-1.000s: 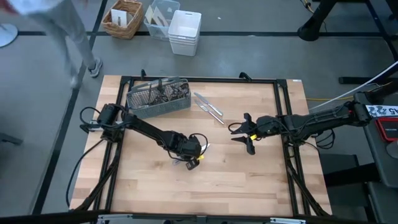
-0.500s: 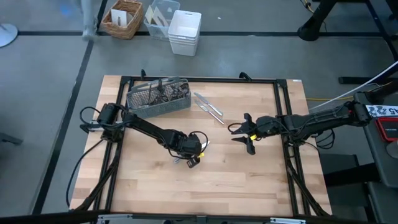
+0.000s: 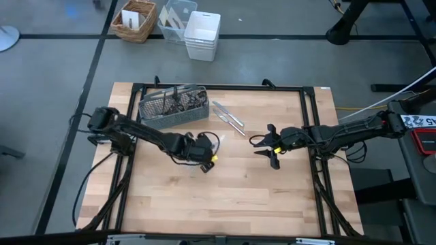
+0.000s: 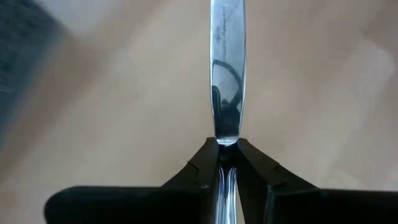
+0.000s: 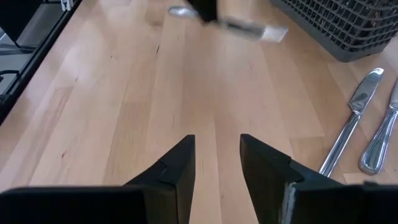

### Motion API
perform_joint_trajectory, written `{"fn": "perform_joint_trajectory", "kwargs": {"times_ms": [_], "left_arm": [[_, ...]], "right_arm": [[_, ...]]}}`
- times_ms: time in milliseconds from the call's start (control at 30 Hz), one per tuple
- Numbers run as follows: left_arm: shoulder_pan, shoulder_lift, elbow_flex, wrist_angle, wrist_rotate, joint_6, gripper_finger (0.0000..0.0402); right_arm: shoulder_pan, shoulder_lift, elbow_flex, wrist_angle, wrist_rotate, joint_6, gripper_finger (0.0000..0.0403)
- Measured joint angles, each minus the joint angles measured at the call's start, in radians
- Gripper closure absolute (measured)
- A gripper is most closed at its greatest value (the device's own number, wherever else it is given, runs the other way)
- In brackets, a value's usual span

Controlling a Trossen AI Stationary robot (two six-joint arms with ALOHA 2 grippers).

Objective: Sort silverware
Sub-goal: Put the silver table knife into the silverware rack

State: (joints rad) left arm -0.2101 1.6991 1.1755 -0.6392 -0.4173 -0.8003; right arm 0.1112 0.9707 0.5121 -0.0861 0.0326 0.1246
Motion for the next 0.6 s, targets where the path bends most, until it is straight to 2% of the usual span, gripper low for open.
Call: {"fn": "perform_joint_trajectory", "kwargs": {"times_ms": [267, 600], "left_arm": [[-0.032, -0.178, 0.000, -0.224, -0.323, -0.104, 0.0369], [-0.081, -0.319, 0.000, -0.571, -0.801, -0.408, 0.0368]], "right_arm": [[0.000, 0.000, 0.000, -0.001, 0.000, -0.005, 0.0275], [0.000, 0.000, 0.000, 0.000, 0.000, -0.026, 0.0275]]}}
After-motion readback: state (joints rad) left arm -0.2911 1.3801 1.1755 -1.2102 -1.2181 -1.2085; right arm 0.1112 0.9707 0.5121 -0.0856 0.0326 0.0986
